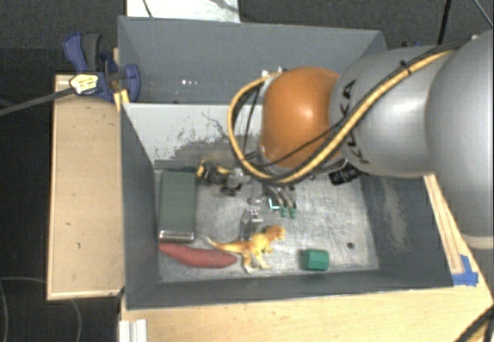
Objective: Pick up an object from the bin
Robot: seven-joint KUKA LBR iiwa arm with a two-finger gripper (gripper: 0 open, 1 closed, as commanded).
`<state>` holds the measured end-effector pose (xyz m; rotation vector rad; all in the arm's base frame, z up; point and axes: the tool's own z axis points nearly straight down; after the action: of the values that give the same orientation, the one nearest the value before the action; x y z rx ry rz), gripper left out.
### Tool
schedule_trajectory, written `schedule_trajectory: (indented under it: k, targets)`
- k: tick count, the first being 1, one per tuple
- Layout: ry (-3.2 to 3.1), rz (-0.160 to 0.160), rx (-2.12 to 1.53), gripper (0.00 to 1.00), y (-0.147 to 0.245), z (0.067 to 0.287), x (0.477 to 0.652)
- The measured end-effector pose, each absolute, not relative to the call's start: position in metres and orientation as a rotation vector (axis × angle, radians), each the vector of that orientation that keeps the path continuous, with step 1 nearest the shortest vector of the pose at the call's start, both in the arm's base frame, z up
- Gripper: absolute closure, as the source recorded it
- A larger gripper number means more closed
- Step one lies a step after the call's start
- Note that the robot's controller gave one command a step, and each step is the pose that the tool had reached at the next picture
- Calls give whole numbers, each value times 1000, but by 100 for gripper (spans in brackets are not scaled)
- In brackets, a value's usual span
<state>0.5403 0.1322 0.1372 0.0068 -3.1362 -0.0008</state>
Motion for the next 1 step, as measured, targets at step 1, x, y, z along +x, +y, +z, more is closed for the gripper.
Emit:
schedule_trajectory:
  k: [1]
  targets:
    - [-3144,-3,0,0,132,141,543]
